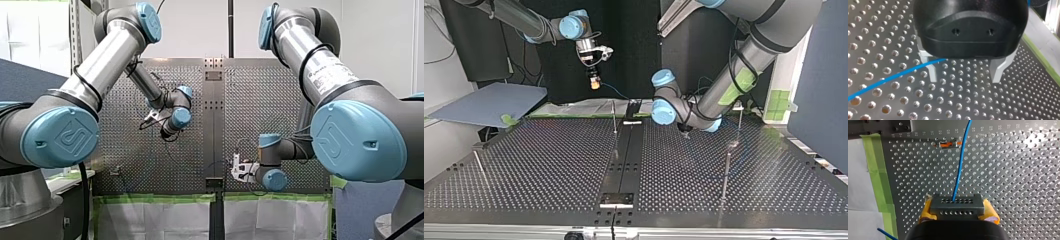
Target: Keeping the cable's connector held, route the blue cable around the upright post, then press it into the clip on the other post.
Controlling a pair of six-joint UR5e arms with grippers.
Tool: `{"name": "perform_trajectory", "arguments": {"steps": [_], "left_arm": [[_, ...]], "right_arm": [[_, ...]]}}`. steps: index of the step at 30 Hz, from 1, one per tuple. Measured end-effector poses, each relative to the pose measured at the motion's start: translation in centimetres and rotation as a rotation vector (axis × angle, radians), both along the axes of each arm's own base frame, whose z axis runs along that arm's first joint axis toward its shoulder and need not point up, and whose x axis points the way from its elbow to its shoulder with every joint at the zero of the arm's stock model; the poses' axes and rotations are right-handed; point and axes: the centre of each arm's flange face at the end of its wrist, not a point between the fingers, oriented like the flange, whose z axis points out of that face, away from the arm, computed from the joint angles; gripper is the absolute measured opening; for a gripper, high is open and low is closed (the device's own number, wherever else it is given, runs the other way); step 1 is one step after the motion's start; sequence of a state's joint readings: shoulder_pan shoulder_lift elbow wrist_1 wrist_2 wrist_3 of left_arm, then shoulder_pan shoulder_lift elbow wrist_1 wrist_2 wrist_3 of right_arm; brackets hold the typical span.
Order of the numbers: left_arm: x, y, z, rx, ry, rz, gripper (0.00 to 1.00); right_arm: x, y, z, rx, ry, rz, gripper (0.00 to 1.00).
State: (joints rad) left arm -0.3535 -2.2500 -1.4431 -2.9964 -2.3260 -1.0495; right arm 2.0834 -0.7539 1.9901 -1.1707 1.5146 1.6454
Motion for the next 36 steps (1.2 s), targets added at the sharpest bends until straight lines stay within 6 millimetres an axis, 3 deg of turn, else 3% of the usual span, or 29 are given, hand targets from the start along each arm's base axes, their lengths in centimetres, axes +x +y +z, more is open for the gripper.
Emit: {"name": "perform_trajectory", "arguments": {"steps": [7,16,36], "left_arm": [[-0.3,-0.2,-0.3,-0.017,0.006,0.004,1.0],[-1.0,-0.8,-2.8,-0.021,0.056,0.003,1.0],[-1.5,-0.8,-3.2,-0.041,0.075,0.012,1.0]], "right_arm": [[0.0,0.0,0.0,0.0,0.002,0.001,0.0],[0.0,0.0,0.0,0.0,0.003,0.0,0.0],[0.0,0.0,0.0,-0.001,0.004,0.0,0.0]]}}
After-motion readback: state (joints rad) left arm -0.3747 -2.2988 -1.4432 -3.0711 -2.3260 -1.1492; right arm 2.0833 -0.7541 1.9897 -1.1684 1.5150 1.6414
